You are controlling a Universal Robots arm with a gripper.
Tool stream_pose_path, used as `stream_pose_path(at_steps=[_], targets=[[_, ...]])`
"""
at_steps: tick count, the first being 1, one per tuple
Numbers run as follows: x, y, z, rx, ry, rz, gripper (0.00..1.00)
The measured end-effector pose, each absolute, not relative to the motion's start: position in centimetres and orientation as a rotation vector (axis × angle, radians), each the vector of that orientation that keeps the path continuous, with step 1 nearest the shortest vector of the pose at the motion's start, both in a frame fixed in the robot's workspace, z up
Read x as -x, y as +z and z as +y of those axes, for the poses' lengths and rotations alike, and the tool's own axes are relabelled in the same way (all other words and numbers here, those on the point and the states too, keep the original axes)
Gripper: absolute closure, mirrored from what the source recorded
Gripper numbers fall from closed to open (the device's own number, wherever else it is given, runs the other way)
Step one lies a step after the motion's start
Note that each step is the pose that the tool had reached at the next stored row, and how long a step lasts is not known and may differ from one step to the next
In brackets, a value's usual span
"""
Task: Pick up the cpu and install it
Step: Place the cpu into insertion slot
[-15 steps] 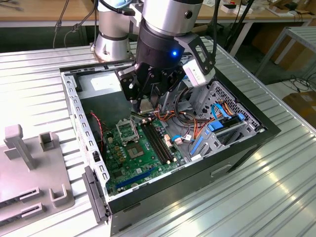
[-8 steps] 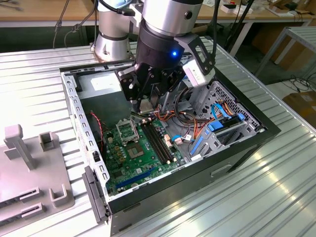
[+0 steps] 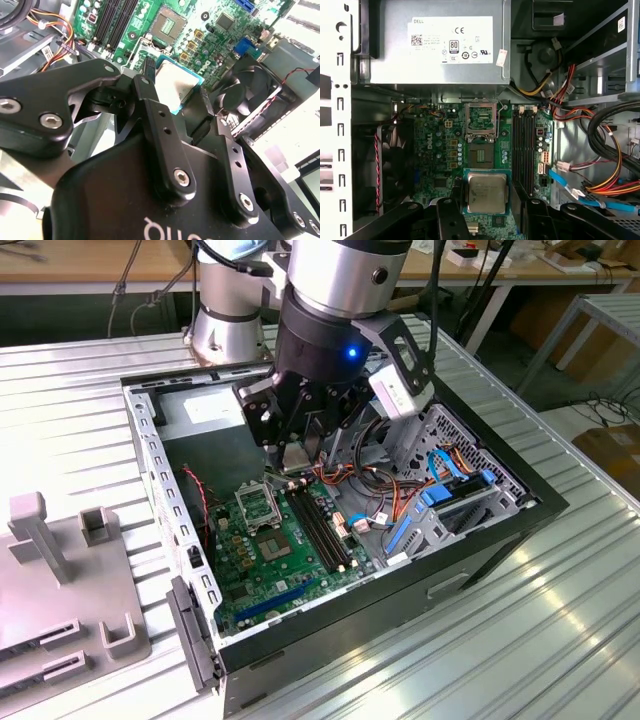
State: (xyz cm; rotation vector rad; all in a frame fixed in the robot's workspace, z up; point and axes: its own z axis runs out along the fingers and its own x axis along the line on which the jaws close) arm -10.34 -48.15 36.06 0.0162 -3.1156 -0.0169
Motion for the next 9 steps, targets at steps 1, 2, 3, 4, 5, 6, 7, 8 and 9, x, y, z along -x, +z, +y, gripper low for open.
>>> stream_pose_path(at_steps=[1, 2, 3, 4, 5, 6, 7, 8, 9], targets=[[10.3, 35.9, -48.2, -0.016, -0.017, -3.116, 0.53], [10.3, 35.4, -48.1, -0.016, -0.017, -3.116, 0.53], [10.3, 35.1, -48.1, -0.019, -0.017, -3.116, 0.53], [10.3, 34.9, -48.1, -0.021, -0.017, -3.116, 0.53], [10.3, 34.7, -48.1, -0.022, -0.017, -3.116, 0.53], [10.3, 34.5, -48.1, -0.022, -0.017, -3.116, 0.53], [10.3, 34.3, -48.1, -0.022, -0.017, -3.116, 0.53], [10.3, 34.1, -48.1, -0.022, -0.017, -3.116, 0.53], [10.3, 33.9, -48.1, -0.022, -0.017, -3.116, 0.53]])
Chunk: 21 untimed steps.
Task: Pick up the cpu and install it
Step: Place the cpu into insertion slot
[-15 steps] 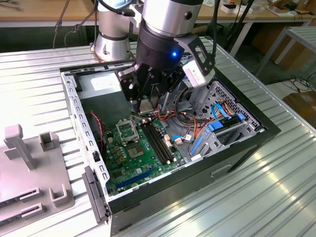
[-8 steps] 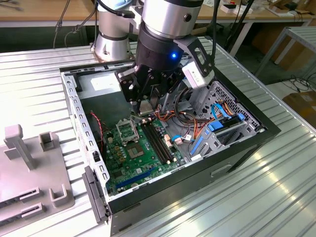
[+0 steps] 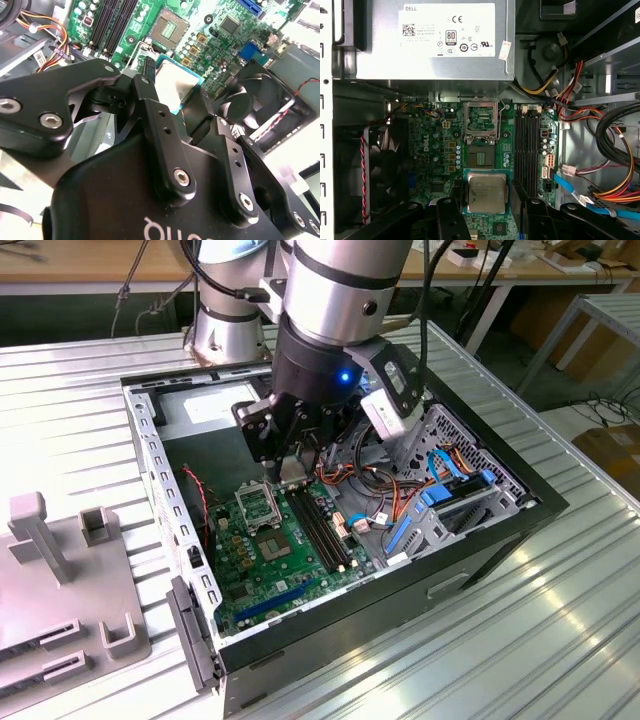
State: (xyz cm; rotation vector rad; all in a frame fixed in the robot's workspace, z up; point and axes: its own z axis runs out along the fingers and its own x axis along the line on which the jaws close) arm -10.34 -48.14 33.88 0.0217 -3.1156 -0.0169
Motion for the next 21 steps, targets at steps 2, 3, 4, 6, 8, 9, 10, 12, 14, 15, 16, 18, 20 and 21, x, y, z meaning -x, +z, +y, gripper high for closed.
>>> stream_pose_path(at_steps=[2, 3, 4, 6, 8, 9, 10, 12, 14, 15, 16, 18, 20, 21], targets=[[10.3, 33.5, -48.1, -0.022, -0.017, -3.116, 0.53], [10.3, 33.3, -48.1, -0.022, -0.017, -3.116, 0.53], [10.3, 33.1, -48.1, -0.022, -0.017, -3.116, 0.53], [10.3, 32.7, -48.1, -0.022, -0.017, -3.116, 0.53], [10.3, 32.3, -48.1, -0.022, -0.017, -3.116, 0.53], [10.3, 32.1, -48.1, -0.022, -0.017, -3.116, 0.53], [10.3, 31.9, -48.1, -0.022, -0.017, -3.116, 0.53], [10.3, 31.5, -48.1, -0.022, -0.017, -3.116, 0.53], [10.3, 31.2, -48.1, -0.022, -0.017, -3.116, 0.53], [10.4, 30.8, -48.1, -0.022, -0.017, -3.116, 0.53], [10.4, 30.6, -48.1, -0.022, -0.017, -3.116, 0.53], [10.4, 30.1, -48.1, -0.022, -0.017, -3.116, 0.53], [10.4, 29.7, -48.1, -0.022, -0.017, -3.116, 0.53], [10.4, 29.5, -48.1, -0.022, -0.017, -3.116, 0.53]])
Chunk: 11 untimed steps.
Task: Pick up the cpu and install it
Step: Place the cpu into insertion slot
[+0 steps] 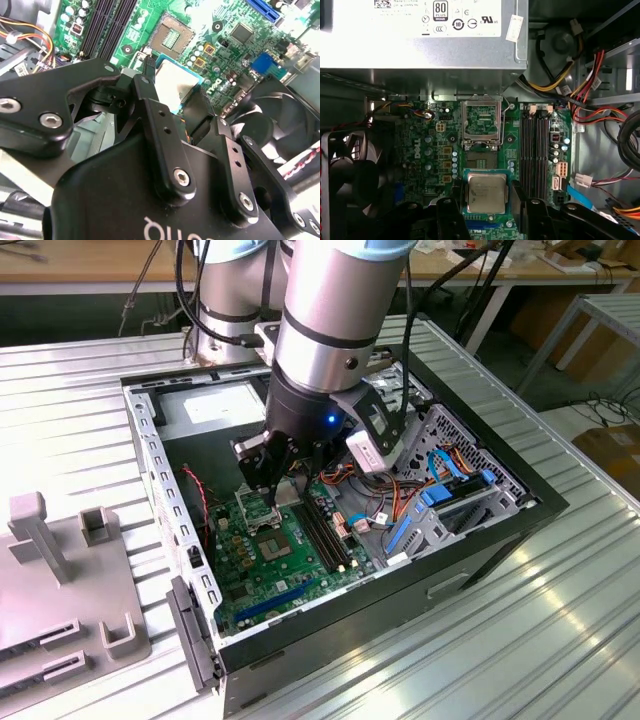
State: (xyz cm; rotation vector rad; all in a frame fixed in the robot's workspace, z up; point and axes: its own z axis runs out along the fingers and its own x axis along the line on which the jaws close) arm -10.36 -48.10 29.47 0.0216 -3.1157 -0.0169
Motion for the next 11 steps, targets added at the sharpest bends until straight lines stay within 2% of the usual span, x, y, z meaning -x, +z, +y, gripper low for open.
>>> stream_pose_path(at_steps=[11], targets=[[10.5, 27.1, -48.1, -0.022, -0.017, -3.116, 0.53]])
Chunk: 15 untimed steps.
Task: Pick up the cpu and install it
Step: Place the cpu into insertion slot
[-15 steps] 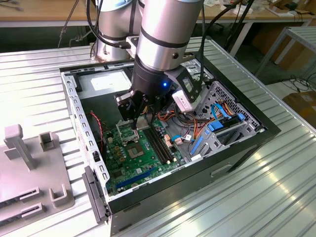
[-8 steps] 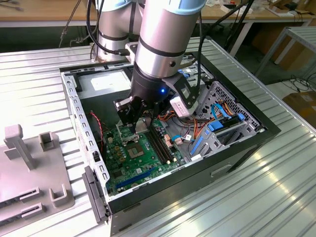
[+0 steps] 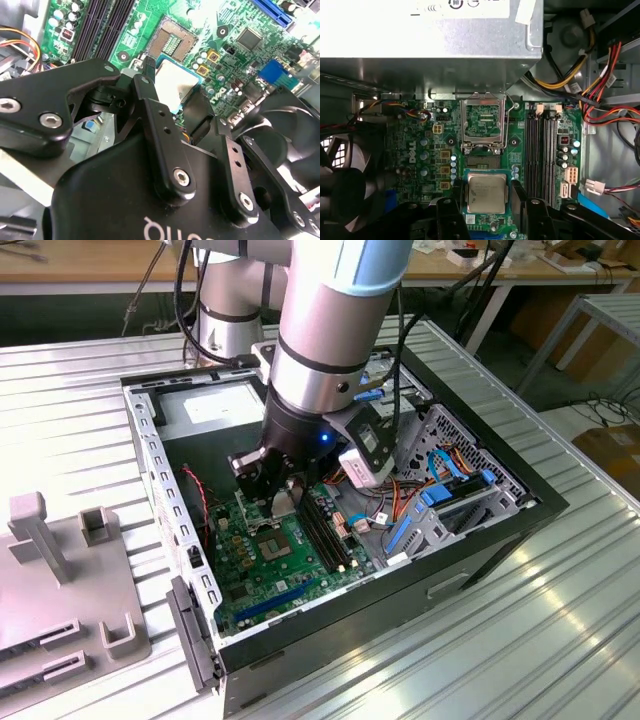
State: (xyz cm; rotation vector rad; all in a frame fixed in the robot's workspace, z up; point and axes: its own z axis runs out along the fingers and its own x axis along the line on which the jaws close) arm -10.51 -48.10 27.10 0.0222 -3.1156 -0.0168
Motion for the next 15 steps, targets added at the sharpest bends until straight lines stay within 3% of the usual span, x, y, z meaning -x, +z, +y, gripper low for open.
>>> stream_pose_path(at_steps=[15], targets=[[10.7, 24.5, -48.4, -0.046, -0.016, -3.115, 0.53]])
